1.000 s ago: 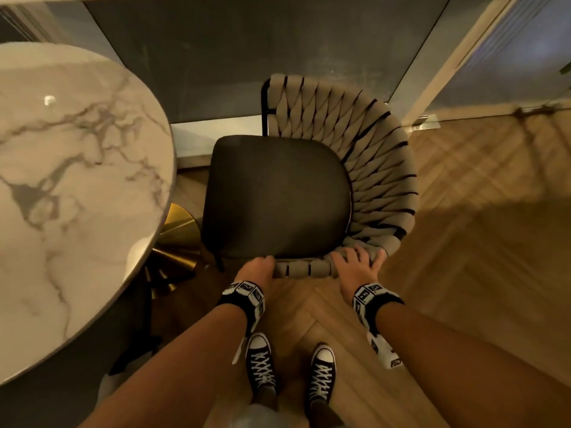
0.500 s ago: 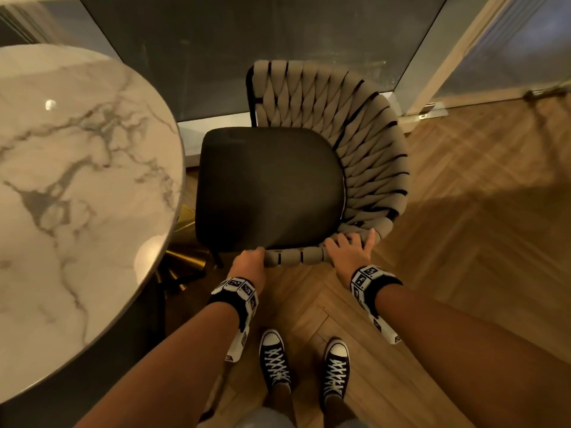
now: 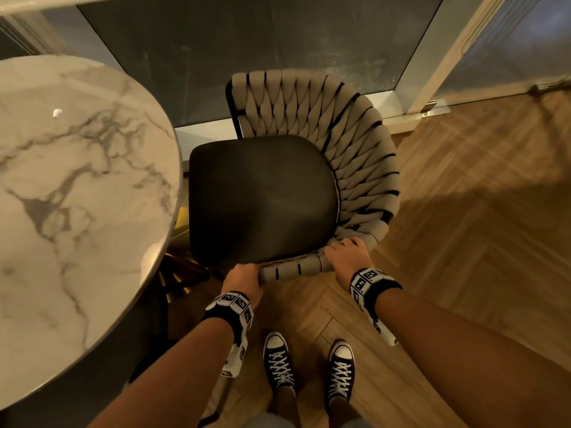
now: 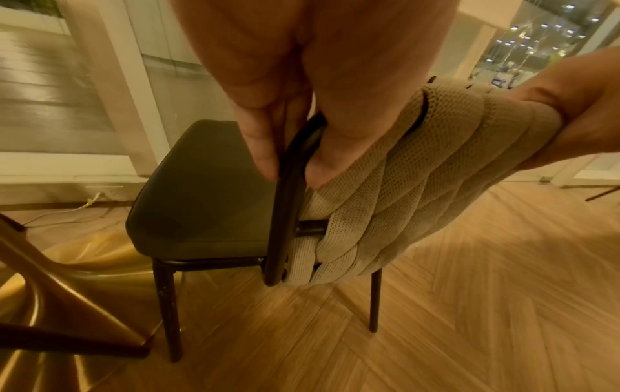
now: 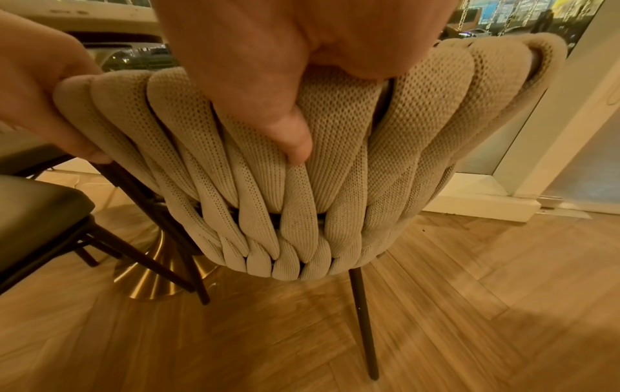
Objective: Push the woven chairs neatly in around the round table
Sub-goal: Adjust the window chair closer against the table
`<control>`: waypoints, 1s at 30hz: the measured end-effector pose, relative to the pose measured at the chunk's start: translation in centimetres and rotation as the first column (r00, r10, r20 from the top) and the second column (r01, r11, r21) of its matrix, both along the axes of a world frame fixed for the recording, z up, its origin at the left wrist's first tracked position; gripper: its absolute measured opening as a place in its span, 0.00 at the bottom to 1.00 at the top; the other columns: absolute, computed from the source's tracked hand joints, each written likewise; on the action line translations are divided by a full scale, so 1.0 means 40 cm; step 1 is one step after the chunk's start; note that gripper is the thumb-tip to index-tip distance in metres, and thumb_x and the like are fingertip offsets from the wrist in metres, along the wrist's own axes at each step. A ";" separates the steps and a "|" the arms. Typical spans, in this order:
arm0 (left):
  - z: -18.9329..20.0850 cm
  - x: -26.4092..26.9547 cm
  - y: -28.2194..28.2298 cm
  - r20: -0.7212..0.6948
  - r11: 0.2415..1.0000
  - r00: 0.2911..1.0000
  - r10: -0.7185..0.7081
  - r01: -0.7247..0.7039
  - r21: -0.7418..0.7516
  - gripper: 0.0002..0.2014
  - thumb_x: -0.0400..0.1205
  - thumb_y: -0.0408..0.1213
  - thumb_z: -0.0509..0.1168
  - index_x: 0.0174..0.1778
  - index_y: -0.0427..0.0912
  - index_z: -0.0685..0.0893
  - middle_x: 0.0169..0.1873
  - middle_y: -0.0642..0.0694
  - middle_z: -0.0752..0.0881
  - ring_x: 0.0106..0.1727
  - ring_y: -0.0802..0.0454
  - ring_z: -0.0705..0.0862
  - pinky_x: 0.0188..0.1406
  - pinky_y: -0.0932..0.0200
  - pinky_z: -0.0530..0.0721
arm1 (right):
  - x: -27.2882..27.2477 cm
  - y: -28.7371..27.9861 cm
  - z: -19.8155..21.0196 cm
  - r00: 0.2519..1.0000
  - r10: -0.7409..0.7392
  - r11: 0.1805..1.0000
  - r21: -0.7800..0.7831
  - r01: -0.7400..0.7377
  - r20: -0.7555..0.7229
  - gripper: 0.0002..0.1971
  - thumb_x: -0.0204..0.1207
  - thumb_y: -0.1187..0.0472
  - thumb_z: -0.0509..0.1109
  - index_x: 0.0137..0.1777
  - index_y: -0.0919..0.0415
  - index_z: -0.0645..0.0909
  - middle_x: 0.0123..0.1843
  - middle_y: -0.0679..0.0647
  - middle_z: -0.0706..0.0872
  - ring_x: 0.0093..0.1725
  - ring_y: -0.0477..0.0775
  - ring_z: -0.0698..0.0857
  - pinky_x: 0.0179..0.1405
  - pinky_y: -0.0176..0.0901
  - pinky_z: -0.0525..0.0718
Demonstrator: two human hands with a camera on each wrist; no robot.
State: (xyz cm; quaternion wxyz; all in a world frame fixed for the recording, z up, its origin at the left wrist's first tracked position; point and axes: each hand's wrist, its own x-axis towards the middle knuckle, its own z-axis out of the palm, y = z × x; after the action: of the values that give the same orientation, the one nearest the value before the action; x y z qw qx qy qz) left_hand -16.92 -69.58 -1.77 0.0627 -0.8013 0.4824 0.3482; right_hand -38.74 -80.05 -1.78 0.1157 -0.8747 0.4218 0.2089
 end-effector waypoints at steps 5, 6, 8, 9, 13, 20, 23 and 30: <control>-0.006 -0.003 -0.035 0.044 0.999 0.999 -0.008 0.006 0.037 0.09 0.77 0.29 0.66 0.50 0.42 0.87 0.47 0.40 0.89 0.50 0.39 0.88 0.54 0.43 0.90 | 0.012 -0.032 0.000 0.996 0.025 0.999 -0.025 -0.027 -0.083 0.14 0.75 0.65 0.65 0.59 0.51 0.81 0.59 0.51 0.86 0.63 0.58 0.80 0.70 0.55 0.69; -0.007 -0.006 -0.042 0.041 0.999 0.999 -0.001 0.000 0.033 0.09 0.77 0.29 0.66 0.49 0.43 0.86 0.47 0.41 0.88 0.50 0.40 0.88 0.53 0.43 0.91 | 0.017 -0.045 0.006 0.993 0.033 0.999 -0.029 -0.037 -0.115 0.12 0.77 0.64 0.64 0.57 0.51 0.82 0.58 0.51 0.87 0.62 0.58 0.81 0.69 0.54 0.71; -0.010 -0.012 -0.056 0.037 0.999 0.999 0.012 -0.013 0.032 0.08 0.77 0.28 0.66 0.49 0.43 0.86 0.46 0.42 0.87 0.49 0.41 0.88 0.53 0.44 0.91 | 0.026 -0.071 0.018 0.984 0.054 0.998 -0.031 -0.060 -0.170 0.08 0.79 0.61 0.64 0.52 0.51 0.84 0.54 0.52 0.89 0.60 0.58 0.84 0.66 0.53 0.74; -0.010 -0.016 -0.059 0.036 0.999 0.999 0.024 -0.025 0.036 0.08 0.78 0.28 0.66 0.49 0.43 0.85 0.46 0.43 0.87 0.49 0.42 0.87 0.52 0.44 0.91 | 0.031 -0.080 0.022 0.980 0.066 0.997 -0.017 -0.071 -0.190 0.07 0.79 0.60 0.65 0.49 0.51 0.85 0.52 0.52 0.90 0.59 0.57 0.85 0.65 0.53 0.76; -0.022 -0.026 -0.050 0.003 0.995 0.996 0.092 -0.092 0.026 0.09 0.77 0.28 0.66 0.49 0.43 0.85 0.45 0.43 0.88 0.47 0.43 0.88 0.49 0.47 0.91 | 0.040 -0.085 0.028 0.968 0.067 0.998 0.003 -0.068 -0.241 0.08 0.79 0.62 0.66 0.51 0.55 0.87 0.52 0.54 0.91 0.58 0.58 0.87 0.61 0.52 0.81; -0.021 -0.046 -0.030 -0.051 0.979 0.977 0.205 -0.206 -0.009 0.07 0.77 0.31 0.67 0.48 0.44 0.86 0.43 0.45 0.87 0.45 0.45 0.87 0.46 0.49 0.91 | 0.037 -0.069 0.039 0.966 0.025 1.000 0.016 -0.022 -0.257 0.09 0.80 0.63 0.67 0.56 0.55 0.85 0.56 0.55 0.89 0.59 0.58 0.87 0.54 0.50 0.83; -0.020 -0.049 -0.021 -0.039 0.979 0.979 0.201 -0.202 -0.006 0.07 0.78 0.30 0.66 0.48 0.44 0.86 0.43 0.44 0.87 0.43 0.45 0.86 0.40 0.52 0.87 | 0.031 -0.055 0.044 0.961 0.034 0.999 0.014 -0.031 -0.274 0.09 0.80 0.63 0.68 0.57 0.56 0.86 0.55 0.55 0.90 0.58 0.58 0.87 0.53 0.49 0.82; -0.022 -0.065 0.008 -0.022 0.986 0.986 0.163 -0.163 0.027 0.06 0.77 0.31 0.66 0.45 0.45 0.85 0.40 0.45 0.88 0.43 0.45 0.88 0.43 0.49 0.92 | 0.010 -0.012 0.050 0.959 0.043 0.999 0.002 -0.045 -0.280 0.09 0.81 0.62 0.66 0.56 0.57 0.86 0.57 0.56 0.89 0.59 0.58 0.86 0.58 0.48 0.80</control>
State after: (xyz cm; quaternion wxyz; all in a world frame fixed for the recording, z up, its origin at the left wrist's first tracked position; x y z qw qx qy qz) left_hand -19.51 -69.27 -2.65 0.0381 -0.8331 0.4116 0.3676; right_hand -38.36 -80.51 0.22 0.0480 -0.8457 0.4149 0.3321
